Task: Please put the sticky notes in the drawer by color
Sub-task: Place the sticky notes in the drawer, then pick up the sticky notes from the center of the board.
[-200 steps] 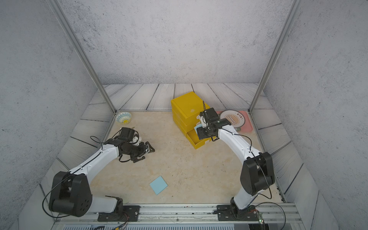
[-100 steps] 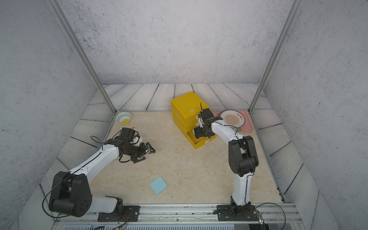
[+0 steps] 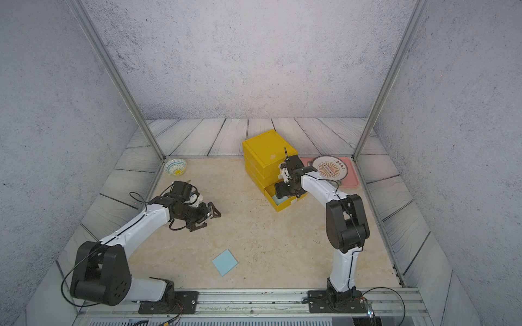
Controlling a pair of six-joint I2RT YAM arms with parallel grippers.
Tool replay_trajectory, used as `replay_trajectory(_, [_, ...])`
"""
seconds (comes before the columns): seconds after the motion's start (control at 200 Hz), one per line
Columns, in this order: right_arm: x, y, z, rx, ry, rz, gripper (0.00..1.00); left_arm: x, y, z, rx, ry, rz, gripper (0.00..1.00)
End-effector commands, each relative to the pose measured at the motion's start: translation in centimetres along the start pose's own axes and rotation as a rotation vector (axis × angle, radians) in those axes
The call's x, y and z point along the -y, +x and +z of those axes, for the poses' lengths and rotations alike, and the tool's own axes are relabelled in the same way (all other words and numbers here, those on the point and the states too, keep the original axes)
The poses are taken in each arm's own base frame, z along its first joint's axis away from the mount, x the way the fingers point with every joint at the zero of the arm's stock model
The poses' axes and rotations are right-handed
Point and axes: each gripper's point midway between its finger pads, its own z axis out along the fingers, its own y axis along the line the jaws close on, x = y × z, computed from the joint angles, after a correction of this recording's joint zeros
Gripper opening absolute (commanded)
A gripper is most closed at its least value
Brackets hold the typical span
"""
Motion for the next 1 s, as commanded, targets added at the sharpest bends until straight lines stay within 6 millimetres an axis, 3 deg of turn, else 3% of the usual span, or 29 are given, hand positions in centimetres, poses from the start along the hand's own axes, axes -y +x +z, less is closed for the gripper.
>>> replay_trajectory(0.0, [-6.7, 2.9, -4.8, 0.051, -0.156, -0.069, 0.86, 0.2, -0.4, -0.4, 0.018, -0.001, 0.024, 0.91])
replay_trajectory(0.085, [-11.7, 7.4, -5.5, 0.02, -0.19, -0.159, 0.86, -0.4, -1.1, -0.3, 0.047, -0.013, -0.011, 0.92])
replay_trajectory(0.22, [-18.6, 13.7, -4.8, -0.041, -0.281, -0.247, 0.88, -1.6, -2.2, -0.4, 0.098, -0.03, -0.091, 0.92])
replay_trajectory(0.42, [-25.1, 18.7, -1.9, -0.05, -0.247, -0.381, 0.91, -4.2, -2.9, -1.9, 0.176, -0.113, -0.199, 0.93])
replay_trajectory(0.695, [-27.5, 21.0, 3.4, -0.13, -0.052, -0.512, 0.96, -6.6, -2.4, -4.6, 0.269, -0.114, -0.266, 0.93])
replay_trajectory(0.901, [-27.4, 21.6, 5.1, -0.167, 0.004, -0.529, 0.97, -7.0, -2.4, -5.6, 0.294, -0.095, -0.268, 0.93])
replay_trajectory(0.996, [-28.7, 21.8, 5.5, -0.169, -0.011, -0.54, 0.97, -7.3, -2.4, -5.4, 0.286, -0.09, -0.275, 0.93])
